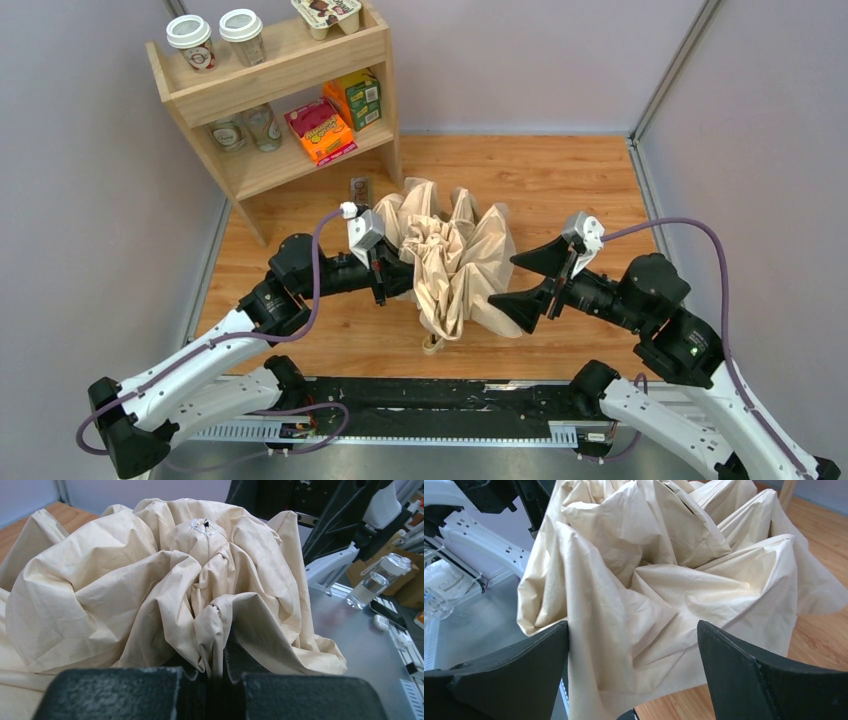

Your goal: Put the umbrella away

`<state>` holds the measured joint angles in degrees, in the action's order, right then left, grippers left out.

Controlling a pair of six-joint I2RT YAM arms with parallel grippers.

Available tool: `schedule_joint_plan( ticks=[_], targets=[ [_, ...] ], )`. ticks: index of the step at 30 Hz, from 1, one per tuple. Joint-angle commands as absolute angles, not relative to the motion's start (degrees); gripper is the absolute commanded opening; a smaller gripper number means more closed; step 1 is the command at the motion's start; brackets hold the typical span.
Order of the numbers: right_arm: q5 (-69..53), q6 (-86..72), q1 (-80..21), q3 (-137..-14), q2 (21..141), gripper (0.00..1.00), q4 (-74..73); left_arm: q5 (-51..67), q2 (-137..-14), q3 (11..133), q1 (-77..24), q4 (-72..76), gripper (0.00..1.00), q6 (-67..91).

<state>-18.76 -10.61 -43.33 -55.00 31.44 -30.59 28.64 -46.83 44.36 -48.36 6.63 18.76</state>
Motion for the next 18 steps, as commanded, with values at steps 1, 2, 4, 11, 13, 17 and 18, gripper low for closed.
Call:
schedule_joint_plan(
  ticks=[1, 2, 4, 11, 13, 17, 18],
  targets=[
    [-24.0, -7.7, -43.4, -53.7, 34.2, 1.0, -30.3, 36.8, -46.2, 44.2, -48.4, 18.1, 0.0, 21.3],
    [-25.7, -7.5, -43.3, -53.4, 34.4, 1.0, -29.3, 38.2, -46.4, 43.9, -48.3, 19.9, 0.0, 21.7],
    [-28.0, -7.8, -43.4, -51.6, 34.3, 1.0, -25.2, 40.5, -46.8, 43.2, -48.4, 23.1, 0.0, 23.5],
    [-32.9, -10.5, -43.5, -48.8, 37.3, 1.0, -11.6, 48.2, -51.3, 44.0, -48.4, 30.0, 0.0, 28.7],
    [-36.5, -11.6, -43.5, -49.0, 39.1, 1.0, -8.7, 49.9, -52.6, 44.0, -48.4, 32.2, 0.0, 30.3],
    [-39.5, -12.7, -43.4, -49.1, 41.0, 1.0, -4.1, 52.5, -54.7, 44.2, -48.4, 35.6, 0.0, 32.3],
    [-40.1, -12.7, -43.4, -49.1, 41.6, 1.0, -3.5, 53.2, -55.4, 44.3, -48.4, 36.1, 0.0, 33.1]
  ],
)
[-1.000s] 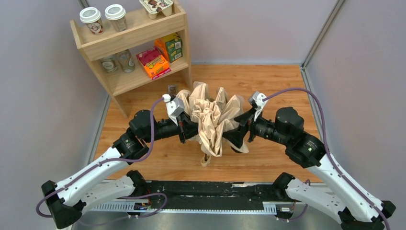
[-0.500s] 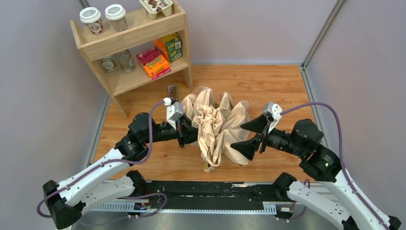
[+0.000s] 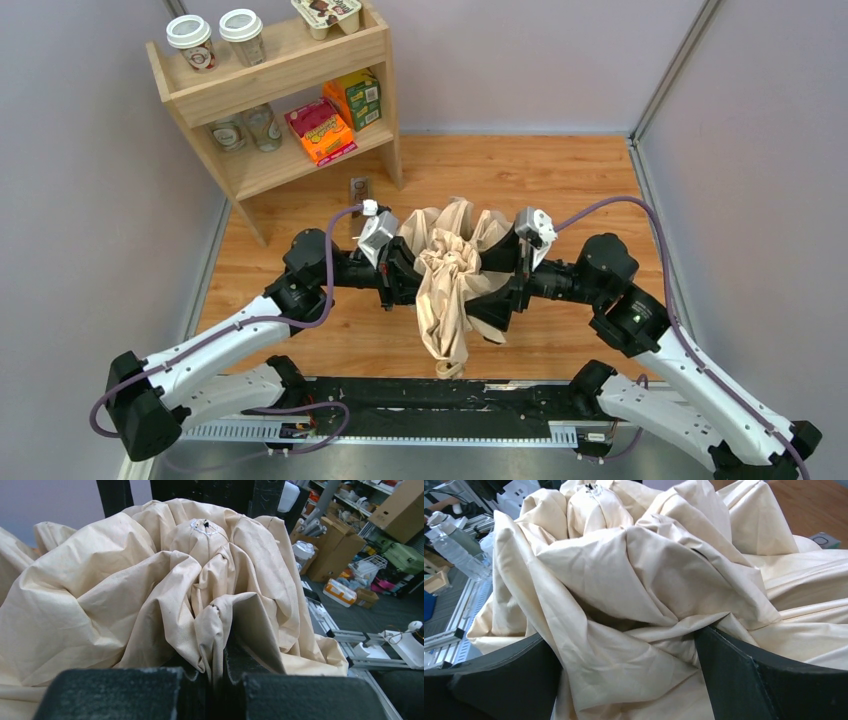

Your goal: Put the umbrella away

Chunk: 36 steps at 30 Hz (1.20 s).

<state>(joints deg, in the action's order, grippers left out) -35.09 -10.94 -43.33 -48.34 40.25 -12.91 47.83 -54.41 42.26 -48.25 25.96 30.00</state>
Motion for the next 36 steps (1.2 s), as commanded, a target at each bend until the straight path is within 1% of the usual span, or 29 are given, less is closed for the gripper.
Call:
schedule_joint_plan(
  ticks=[1, 8, 14, 19, 22, 24, 25, 26, 28, 31, 33, 36],
  targets=[
    [-40.3, -12.7, -43.4, -49.2, 42.3, 1.0, -3.5, 53.5, -55.5, 44.2, -48.5, 37.4, 0.0, 33.5],
    [-42.2, -16.5, -43.4, -48.5, 46.8, 1.0, 4.0, 56.3, -57.7, 44.2, -49.0, 41.4, 0.0, 35.5],
    [-49.1, -19.3, -43.4, -49.0, 51.9, 1.0, 10.7, 58.4, -59.3, 44.2, -49.5, 45.7, 0.0, 38.3],
    [-50.8, -19.3, -43.4, -50.3, 55.0, 1.0, 11.2, 59.4, -60.3, 44.7, -50.5, 46.1, 0.0, 38.7],
    [-53.4, -22.7, -43.3, -51.0, 57.3, 0.99, 14.1, 59.4, -61.2, 44.7, -51.3, 46.1, 0.0, 38.7],
    [-55.5, -25.1, -43.4, -51.2, 58.3, 0.93, 16.8, 59.2, -61.4, 44.6, -51.3, 46.1, 0.0, 38.4],
    [-55.7, -26.8, -43.4, -51.2, 58.6, 0.87, 18.2, 59.2, -61.5, 44.6, -51.4, 46.1, 0.0, 38.4],
    [-56.2, -28.0, -43.4, -51.1, 58.8, 0.8, 19.8, 59.0, -61.7, 44.6, -51.5, 46.1, 0.0, 38.4],
    [-57.5, -29.9, -43.7, -50.9, 59.1, 0.61, 21.9, 59.1, -62.0, 44.8, -51.4, 46.1, 0.0, 38.5],
    [-58.0, -30.4, -43.8, -50.8, 58.5, 0.38, 21.9, 59.4, -62.5, 45.3, -51.6, 46.1, 0.0, 38.7],
    [-58.2, -30.5, -43.9, -50.3, 57.7, 0.25, 22.1, 59.5, -62.8, 45.6, -51.6, 45.6, 0.0, 39.0],
    [-58.1, -30.8, -44.1, -49.2, 56.3, 0.12, 22.8, 59.2, -63.1, 46.0, -51.5, 44.5, 0.0, 38.5]
  ],
)
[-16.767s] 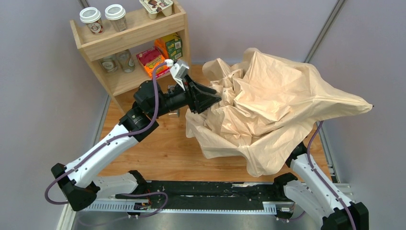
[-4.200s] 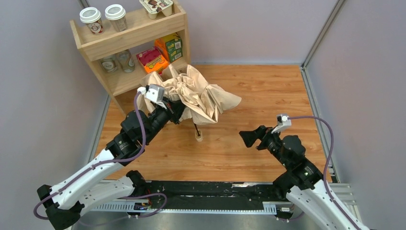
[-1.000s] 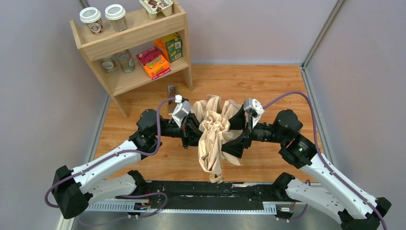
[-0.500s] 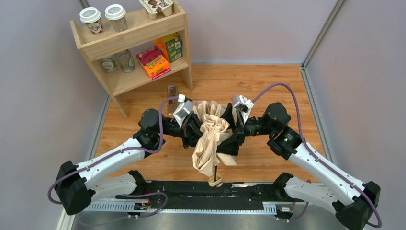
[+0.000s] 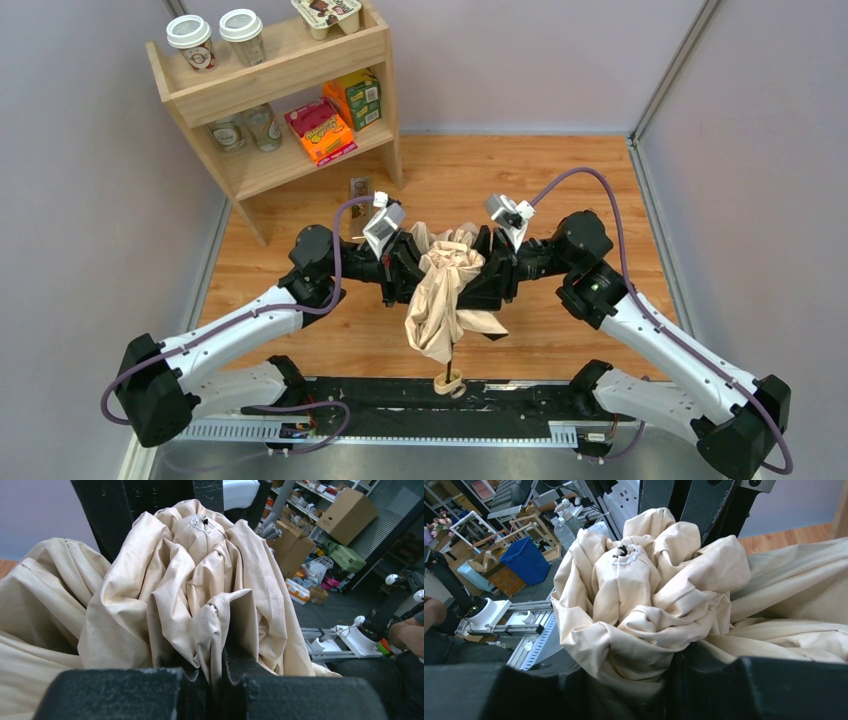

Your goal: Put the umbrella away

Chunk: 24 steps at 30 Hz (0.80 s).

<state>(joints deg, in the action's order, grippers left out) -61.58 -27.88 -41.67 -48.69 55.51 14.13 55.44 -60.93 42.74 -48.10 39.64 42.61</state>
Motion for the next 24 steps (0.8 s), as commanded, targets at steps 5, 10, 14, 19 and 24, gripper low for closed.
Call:
schedule_joint_plan(
  ticks=[5, 10, 14, 19, 24],
  targets=[
    [-57.1, -31.0, -44.6, -46.6, 53.8, 0.0, 25.9, 59.1, -63.9, 46.5, -51.6, 43.3, 0.0, 38.1],
    [-54.1, -30.3, -44.6, -44.0, 50.7, 0.0, 26.4, 58.1, -63.6, 48.0, -51.6, 38.0, 0.0, 35.7],
    [-51.1, -31.8, -44.6, -42.9, 49.2, 0.0, 27.2, 56.3, -62.2, 48.9, -51.5, 31.7, 0.03, 32.1],
    [-49.0, -32.6, -44.6, -44.3, 48.6, 0.0, 22.3, 49.0, -58.9, 49.5, -51.5, 22.6, 0.29, 26.5],
    [-48.1, -32.7, -44.6, -41.9, 45.7, 0.0, 23.9, 44.1, -56.3, 48.7, -51.5, 20.1, 0.37, 24.4]
  ],
)
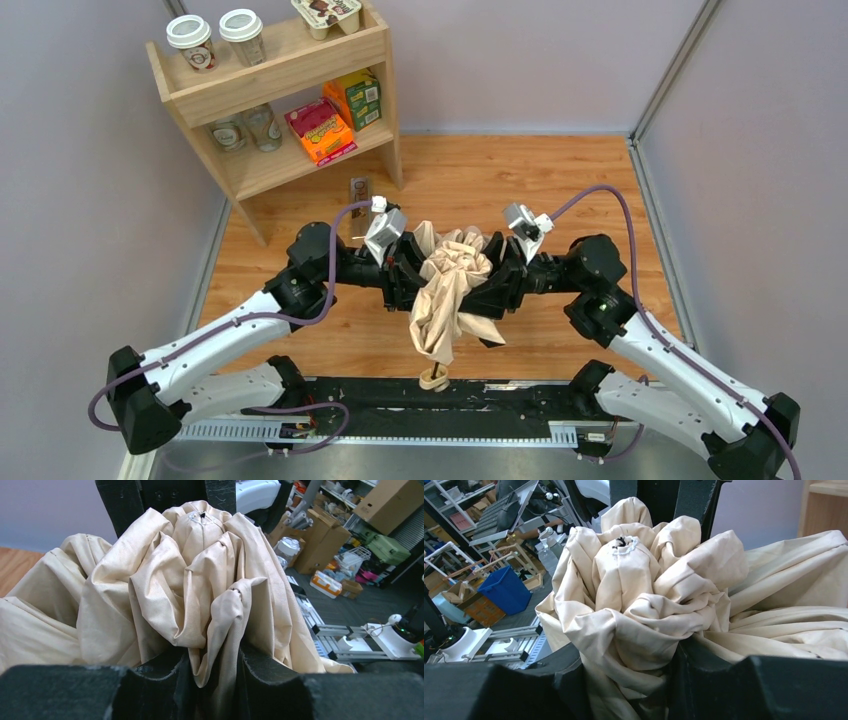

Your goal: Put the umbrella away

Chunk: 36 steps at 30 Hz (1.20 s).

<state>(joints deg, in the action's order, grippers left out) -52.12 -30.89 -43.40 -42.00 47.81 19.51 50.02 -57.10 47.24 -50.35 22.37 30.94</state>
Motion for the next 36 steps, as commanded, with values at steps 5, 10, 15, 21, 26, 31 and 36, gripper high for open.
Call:
schedule_joint_plan(
  ticks=[5, 10, 15, 21, 26, 31, 36],
  targets=[
    [-47.3, -30.9, -44.6, -41.3, 43.3, 0.0, 21.6, 41.3, -56.0, 49.3, -51.4, 16.1, 0.56, 22.6],
    [-46.8, -30.1, -44.6, -40.2, 40.2, 0.0, 18.6, 34.2, -52.7, 49.0, -51.2, 11.4, 0.68, 19.5],
    [-43.4, -28.3, -44.5, -39.8, 37.3, 0.0, 13.8, 29.0, -51.3, 49.1, -50.5, 8.4, 0.7, 18.7],
    [-35.9, -23.9, -44.4, -41.8, 33.6, 0.0, 4.3, 12.7, -44.8, 48.0, -50.3, 1.0, 0.71, 16.3],
    [-27.9, -21.5, -44.4, -42.4, 32.2, 0.0, 0.2, 0.3, -38.8, 48.9, -50.3, -5.4, 0.72, 15.4],
    [-15.1, -19.9, -44.4, -44.6, 31.7, 0.0, -6.3, -8.5, -38.9, 54.7, -50.3, -14.7, 0.73, 19.5],
    [-0.1, -19.2, -44.4, -47.3, 32.4, 0.0, -9.8, -0.4, -40.5, 56.7, -50.3, -12.8, 0.73, 22.5]
  ],
)
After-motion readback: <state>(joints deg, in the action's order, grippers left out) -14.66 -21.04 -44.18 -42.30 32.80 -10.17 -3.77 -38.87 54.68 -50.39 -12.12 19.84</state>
